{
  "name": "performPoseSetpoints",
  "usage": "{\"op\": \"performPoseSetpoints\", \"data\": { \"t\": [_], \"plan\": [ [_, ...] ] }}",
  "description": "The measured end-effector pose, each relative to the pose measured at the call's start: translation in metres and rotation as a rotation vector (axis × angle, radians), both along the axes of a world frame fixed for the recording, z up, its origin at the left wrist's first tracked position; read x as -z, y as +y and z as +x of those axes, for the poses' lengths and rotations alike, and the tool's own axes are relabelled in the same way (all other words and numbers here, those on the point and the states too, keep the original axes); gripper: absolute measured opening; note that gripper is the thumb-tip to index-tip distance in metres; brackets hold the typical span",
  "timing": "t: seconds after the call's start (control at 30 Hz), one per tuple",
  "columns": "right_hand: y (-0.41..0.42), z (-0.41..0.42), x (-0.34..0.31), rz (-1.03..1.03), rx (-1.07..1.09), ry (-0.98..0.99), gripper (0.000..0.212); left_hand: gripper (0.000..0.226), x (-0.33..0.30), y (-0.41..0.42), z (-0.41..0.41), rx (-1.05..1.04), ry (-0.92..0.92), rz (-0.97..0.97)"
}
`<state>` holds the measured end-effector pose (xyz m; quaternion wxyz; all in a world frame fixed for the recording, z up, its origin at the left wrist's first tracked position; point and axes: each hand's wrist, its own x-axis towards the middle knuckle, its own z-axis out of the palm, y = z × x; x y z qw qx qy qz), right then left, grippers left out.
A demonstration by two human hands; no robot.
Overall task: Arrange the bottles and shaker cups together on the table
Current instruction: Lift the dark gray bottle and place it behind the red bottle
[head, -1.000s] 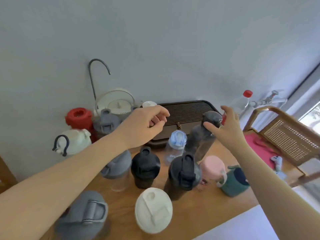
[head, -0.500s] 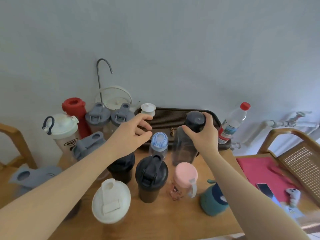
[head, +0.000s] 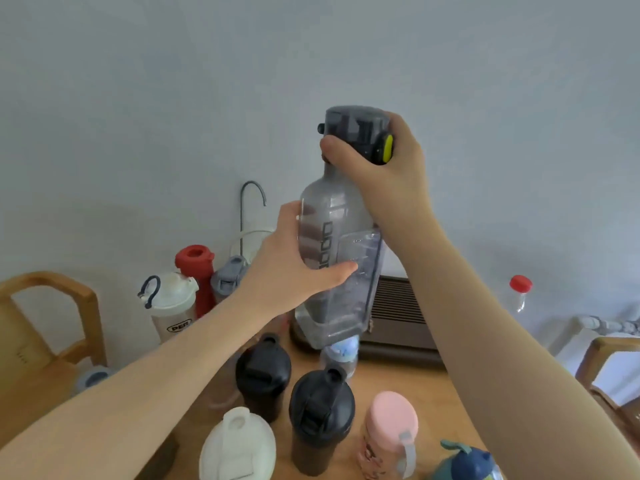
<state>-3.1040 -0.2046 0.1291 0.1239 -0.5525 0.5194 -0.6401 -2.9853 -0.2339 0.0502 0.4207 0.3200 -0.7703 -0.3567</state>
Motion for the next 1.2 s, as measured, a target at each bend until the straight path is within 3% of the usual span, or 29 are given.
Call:
{"op": "performPoseSetpoints", "data": {
  "t": [0.13, 0.23, 0.3, 0.37, 0.47, 0.53, 0.63, 0.8, 0.93, 1.2],
  "plan": [
    [-0.029, 0.043, -0.019, -0.112, -0.194, 0.031, 0.048, 0.066, -0.033, -0.023, 0.059, -0.161, -0.011, -0.122],
    [-0.064, 0.078, -0.011, -0.138, -0.199, 0.172, 0.073, 0.065, -0.048, -0.058, 0.111, -0.276, -0.008, -0.136],
    [-0.093, 0.096, 0.014, -0.035, -0.155, 0.213, 0.074, 0.064, -0.049, -0.088, 0.143, -0.359, -0.021, -0.139],
    [-0.123, 0.113, 0.047, 0.156, -0.174, 0.241, 0.058, 0.064, -0.042, -0.118, 0.172, -0.43, -0.033, -0.129],
    [-0.162, 0.135, 0.099, 0.534, -0.216, 0.549, 0.04, 0.071, -0.015, -0.158, 0.208, -0.483, -0.087, -0.09],
    [-0.177, 0.15, 0.134, 0.709, -0.288, 0.783, 0.04, 0.074, 0.008, -0.18, 0.225, -0.483, -0.122, -0.065],
    [-0.19, 0.168, 0.175, 0.863, -0.307, 0.967, 0.068, 0.077, 0.042, -0.208, 0.243, -0.468, -0.144, -0.02],
    [-0.204, 0.188, 0.198, 0.863, -0.167, 1.137, 0.091, 0.08, 0.085, -0.25, 0.262, -0.418, -0.181, 0.048],
    [-0.207, 0.194, 0.205, 0.879, -0.171, 1.151, 0.085, 0.081, 0.11, -0.274, 0.266, -0.345, -0.166, 0.109],
    [-0.17, 0.201, 0.194, 0.953, -0.378, 1.25, 0.082, 0.082, 0.145, -0.287, 0.262, -0.217, -0.14, 0.163]
  ]
}}
